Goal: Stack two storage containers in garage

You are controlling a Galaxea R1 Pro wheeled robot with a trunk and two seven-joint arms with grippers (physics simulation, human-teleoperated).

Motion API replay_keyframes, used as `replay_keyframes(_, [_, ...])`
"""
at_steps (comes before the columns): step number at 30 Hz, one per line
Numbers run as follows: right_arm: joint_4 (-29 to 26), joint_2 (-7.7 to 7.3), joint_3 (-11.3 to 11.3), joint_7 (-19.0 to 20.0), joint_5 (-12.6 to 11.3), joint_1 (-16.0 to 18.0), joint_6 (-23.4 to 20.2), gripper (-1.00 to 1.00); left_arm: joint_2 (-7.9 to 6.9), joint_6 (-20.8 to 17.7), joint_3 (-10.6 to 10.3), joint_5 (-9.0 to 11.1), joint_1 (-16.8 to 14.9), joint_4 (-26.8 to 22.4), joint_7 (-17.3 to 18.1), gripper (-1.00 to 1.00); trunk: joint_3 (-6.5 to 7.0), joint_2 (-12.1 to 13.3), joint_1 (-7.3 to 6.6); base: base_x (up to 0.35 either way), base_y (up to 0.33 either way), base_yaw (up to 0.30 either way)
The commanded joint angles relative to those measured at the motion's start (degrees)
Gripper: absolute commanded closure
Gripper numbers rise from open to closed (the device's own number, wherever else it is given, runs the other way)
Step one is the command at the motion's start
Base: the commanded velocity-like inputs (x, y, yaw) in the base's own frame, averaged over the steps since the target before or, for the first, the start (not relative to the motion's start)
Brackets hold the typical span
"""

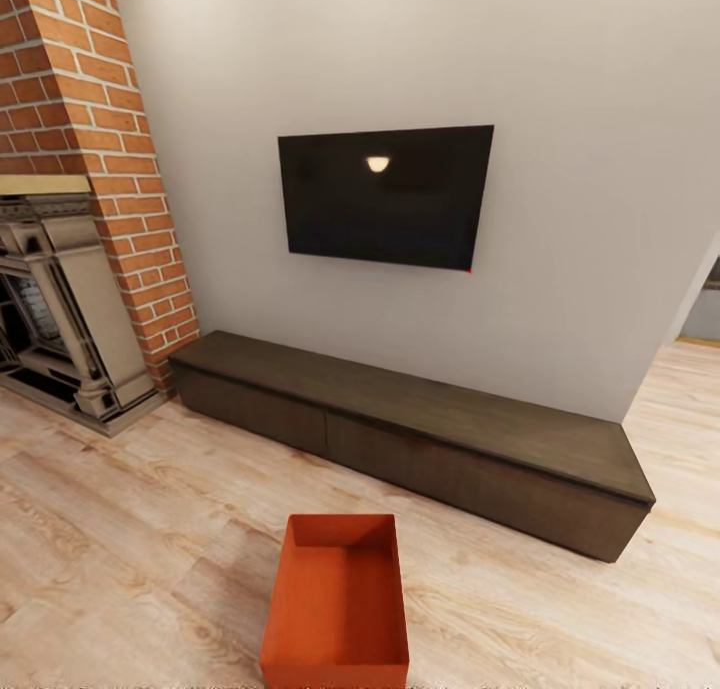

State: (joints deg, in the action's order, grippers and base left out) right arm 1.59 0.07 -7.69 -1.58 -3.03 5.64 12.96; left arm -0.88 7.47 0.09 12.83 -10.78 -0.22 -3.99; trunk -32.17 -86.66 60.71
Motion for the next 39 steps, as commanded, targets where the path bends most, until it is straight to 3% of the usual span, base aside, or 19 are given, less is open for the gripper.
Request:
replay_keyframes(1, [0.17,0.01,-0.48,-0.12,-0.31,0.07,0.31,-1.0,0.01,0.17,-0.02,0.26,-0.03,0.04,-0.06,-1.0,-0.15,-0.03,-0.01,0.0,0.0,0.0])
replay_keyframes(39, [0.17,0.01,-0.48,-0.09,-0.23,0.07,0.31,-1.0,0.01,0.17,0.0,0.18,-0.03,0.04,-0.06,-1.0,-3.62,-0.03,-0.01,0.0,0.0,0.0])
